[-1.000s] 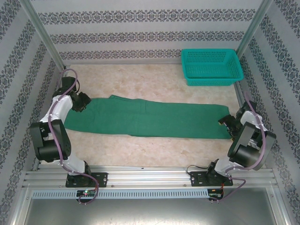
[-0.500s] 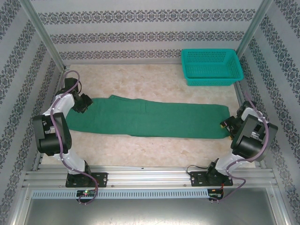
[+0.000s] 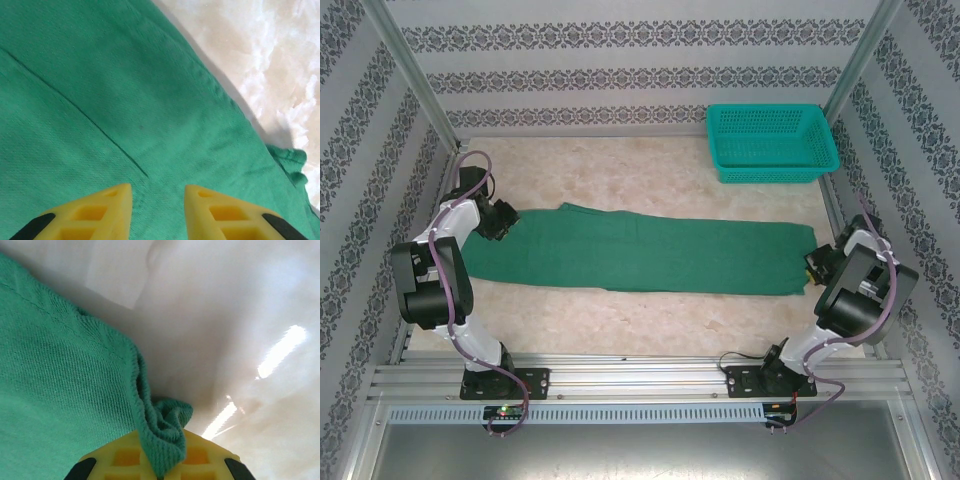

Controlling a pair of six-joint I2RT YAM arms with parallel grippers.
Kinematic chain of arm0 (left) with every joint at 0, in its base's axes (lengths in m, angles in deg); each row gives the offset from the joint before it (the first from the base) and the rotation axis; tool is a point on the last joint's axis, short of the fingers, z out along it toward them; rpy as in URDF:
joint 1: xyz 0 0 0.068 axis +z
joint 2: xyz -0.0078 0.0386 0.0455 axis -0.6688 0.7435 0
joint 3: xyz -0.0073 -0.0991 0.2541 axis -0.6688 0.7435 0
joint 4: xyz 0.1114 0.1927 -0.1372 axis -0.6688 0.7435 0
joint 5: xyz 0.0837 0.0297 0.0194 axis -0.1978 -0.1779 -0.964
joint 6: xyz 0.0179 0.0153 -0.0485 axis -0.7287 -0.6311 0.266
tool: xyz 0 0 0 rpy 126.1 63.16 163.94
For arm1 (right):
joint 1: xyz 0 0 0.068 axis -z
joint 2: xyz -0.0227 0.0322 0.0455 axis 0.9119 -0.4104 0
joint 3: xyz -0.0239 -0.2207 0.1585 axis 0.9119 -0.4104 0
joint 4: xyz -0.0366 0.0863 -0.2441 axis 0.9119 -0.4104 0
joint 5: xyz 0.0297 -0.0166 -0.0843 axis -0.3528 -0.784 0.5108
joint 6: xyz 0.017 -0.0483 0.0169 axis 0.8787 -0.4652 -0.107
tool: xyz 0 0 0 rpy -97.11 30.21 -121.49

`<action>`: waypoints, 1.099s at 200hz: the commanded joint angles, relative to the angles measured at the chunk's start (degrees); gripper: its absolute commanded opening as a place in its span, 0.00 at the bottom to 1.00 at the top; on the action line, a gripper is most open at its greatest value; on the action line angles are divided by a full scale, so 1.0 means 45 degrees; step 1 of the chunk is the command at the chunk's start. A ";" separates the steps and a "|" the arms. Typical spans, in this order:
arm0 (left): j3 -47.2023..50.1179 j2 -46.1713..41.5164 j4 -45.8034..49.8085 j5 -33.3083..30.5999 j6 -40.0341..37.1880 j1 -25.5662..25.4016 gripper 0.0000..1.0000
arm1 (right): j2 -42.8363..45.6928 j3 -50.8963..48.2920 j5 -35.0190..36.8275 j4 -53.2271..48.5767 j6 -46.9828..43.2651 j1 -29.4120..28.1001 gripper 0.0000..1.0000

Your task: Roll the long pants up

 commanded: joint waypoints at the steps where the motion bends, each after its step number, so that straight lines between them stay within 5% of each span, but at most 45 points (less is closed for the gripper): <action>1: 0.0168 -0.0019 -0.0367 0.0180 -0.0201 -0.0183 0.32 | 0.0973 -0.0107 0.0635 0.0552 0.0222 0.0557 0.00; 45: 0.0153 -0.0350 -0.0265 0.0210 -0.0203 -0.0261 0.32 | 0.1472 -0.0005 -0.0007 0.0732 0.0203 -0.0081 0.00; 98: 0.0510 -0.1328 -0.0348 0.0226 -0.0224 -0.0244 0.35 | 0.4293 0.1258 0.1369 -0.0536 0.1397 -0.7301 0.00; 128: 0.1341 -0.1729 -0.0774 0.0414 -0.0085 -0.0261 0.34 | 0.4395 0.1669 0.1472 -0.0909 0.2297 -0.9155 0.00; 163: 0.1521 -0.1867 -0.0505 0.0296 -0.0353 -0.0261 0.34 | 0.5276 0.0518 0.2218 -0.1167 0.2054 -0.7761 0.00; 220: 0.1197 -0.1383 -0.0640 0.0291 -0.0337 -0.0314 0.34 | 0.6444 -0.0403 0.1565 -0.1534 0.0320 -0.1626 0.00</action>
